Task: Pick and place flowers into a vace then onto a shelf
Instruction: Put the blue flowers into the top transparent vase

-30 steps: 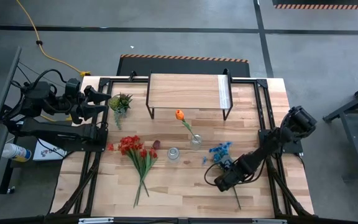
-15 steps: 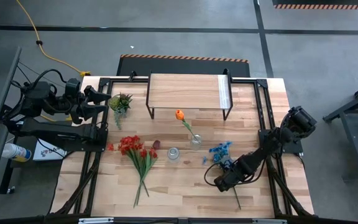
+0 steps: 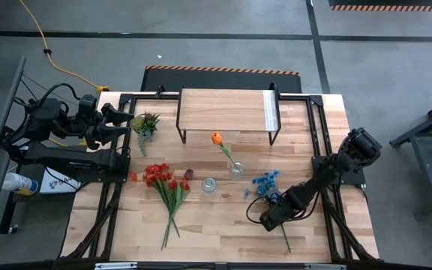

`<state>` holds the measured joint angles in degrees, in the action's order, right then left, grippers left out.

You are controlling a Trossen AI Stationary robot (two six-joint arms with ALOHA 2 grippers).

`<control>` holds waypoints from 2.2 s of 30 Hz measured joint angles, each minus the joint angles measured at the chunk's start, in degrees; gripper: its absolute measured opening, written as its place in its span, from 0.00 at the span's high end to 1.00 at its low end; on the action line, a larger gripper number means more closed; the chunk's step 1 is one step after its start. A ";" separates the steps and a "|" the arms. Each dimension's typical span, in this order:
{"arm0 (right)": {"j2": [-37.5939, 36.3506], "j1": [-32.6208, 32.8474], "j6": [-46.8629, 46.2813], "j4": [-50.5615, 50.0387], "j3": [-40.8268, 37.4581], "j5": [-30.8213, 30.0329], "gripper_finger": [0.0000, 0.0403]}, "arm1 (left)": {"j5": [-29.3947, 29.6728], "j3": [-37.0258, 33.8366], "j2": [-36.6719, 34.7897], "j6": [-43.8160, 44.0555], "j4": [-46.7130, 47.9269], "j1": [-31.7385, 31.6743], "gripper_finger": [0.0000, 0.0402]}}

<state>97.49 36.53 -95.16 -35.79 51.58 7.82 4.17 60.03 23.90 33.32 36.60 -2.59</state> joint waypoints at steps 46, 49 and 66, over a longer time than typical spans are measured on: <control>-2.77 -5.41 3.86 -2.47 0.10 0.74 0.98 | -0.07 0.00 0.00 -0.45 0.00 0.00 0.01; -4.97 -5.41 3.68 -2.91 0.10 0.76 0.97 | -0.07 0.00 0.00 -0.48 0.00 0.00 0.01; -35.79 -3.36 -5.35 -17.36 0.12 -13.60 0.99 | -0.07 0.00 0.00 -0.48 0.13 0.00 0.01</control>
<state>61.70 33.17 -100.52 -53.15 51.70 -5.78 4.10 60.03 23.90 32.84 36.73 -2.59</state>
